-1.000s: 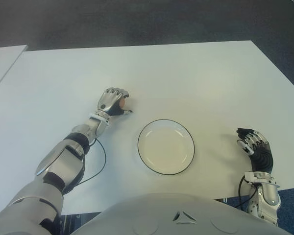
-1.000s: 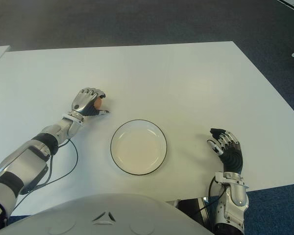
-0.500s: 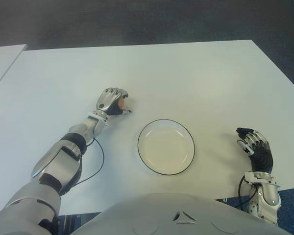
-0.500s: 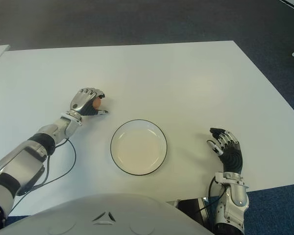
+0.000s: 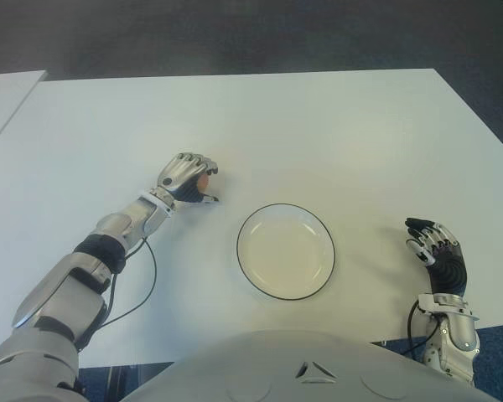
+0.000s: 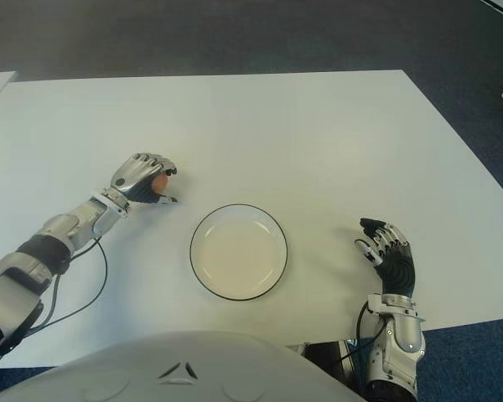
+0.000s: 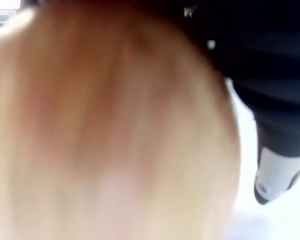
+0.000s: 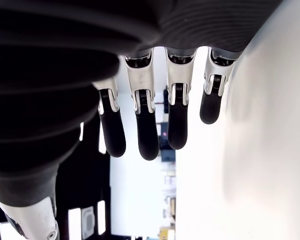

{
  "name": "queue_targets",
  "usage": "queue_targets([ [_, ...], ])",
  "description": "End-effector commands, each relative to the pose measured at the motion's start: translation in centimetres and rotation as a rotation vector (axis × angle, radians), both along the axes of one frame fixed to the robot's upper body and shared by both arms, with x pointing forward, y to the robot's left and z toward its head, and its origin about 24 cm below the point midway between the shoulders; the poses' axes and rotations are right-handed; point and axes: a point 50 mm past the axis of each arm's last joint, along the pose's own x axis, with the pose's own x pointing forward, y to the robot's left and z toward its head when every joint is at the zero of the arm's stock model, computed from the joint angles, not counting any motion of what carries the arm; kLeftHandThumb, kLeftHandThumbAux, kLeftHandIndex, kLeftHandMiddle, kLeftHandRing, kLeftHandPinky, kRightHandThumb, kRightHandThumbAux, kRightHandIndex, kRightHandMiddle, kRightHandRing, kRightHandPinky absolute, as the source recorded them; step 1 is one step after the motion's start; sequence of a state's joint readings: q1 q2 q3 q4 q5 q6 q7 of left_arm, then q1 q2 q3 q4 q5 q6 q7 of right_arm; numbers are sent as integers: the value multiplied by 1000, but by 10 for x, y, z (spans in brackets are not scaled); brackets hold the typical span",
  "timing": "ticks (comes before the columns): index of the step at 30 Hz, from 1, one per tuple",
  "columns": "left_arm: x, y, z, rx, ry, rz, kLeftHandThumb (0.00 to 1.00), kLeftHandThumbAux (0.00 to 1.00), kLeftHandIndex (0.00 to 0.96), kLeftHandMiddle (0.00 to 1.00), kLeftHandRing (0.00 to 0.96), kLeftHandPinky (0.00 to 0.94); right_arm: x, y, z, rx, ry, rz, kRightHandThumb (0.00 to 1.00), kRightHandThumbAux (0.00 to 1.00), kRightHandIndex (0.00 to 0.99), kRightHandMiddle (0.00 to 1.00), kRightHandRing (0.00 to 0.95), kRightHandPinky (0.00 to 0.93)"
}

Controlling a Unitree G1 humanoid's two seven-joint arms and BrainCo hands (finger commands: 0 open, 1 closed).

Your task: Put the apples into the plate.

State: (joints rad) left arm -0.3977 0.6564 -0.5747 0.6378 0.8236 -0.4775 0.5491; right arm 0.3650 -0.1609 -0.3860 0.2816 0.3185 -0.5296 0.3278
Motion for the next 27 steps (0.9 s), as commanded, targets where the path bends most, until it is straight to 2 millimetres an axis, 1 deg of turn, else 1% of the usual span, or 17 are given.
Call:
queue_targets([
  [1,-2,1,9,33,-10,-8,854,667,401,541,840,780,-9,15,-25,92,100,-5,263,709,348,351,269,199],
  [12,-7,-5,21,59,-38,-28,855,666,402,541,838,795,-11,22,-27,85,106,-1,254,683,357,345,240,185],
  [27,-9,-4,24,84,-32,-23,855,666,401,540,835,786,-10,26,-28,88,109,-2,261,667,367,351,235,178],
])
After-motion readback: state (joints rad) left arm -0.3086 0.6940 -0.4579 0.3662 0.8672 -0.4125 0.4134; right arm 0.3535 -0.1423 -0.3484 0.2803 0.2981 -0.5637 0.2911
